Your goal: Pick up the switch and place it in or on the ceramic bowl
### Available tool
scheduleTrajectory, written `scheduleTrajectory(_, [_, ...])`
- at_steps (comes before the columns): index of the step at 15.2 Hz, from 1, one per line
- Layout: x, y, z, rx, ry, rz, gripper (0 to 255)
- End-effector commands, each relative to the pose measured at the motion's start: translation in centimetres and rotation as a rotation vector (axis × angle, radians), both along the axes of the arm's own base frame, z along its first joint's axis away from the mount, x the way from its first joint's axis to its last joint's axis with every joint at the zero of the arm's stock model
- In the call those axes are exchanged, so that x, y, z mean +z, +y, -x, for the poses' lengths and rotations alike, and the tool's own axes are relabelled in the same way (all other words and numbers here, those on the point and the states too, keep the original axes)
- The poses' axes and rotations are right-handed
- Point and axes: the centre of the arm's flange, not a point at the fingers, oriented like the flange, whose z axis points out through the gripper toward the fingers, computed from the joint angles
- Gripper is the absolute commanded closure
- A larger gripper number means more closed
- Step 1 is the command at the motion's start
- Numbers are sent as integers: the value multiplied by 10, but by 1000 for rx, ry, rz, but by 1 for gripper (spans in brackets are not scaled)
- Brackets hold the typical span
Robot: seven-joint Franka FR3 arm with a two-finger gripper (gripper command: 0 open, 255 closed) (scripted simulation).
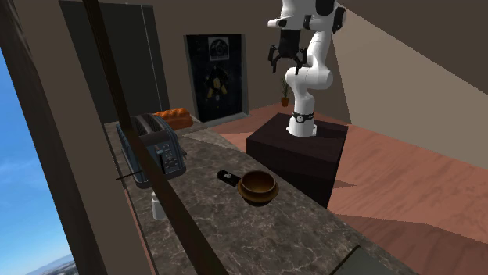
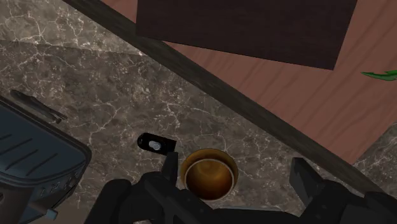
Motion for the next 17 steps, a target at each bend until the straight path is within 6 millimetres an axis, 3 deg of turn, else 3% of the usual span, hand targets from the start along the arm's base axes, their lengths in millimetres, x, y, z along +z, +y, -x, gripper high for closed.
scheduleTrajectory(1, [0,0,0,0,0,0,0])
scheduleTrajectory(17, [-175,-87,-81,494,33,23,0])
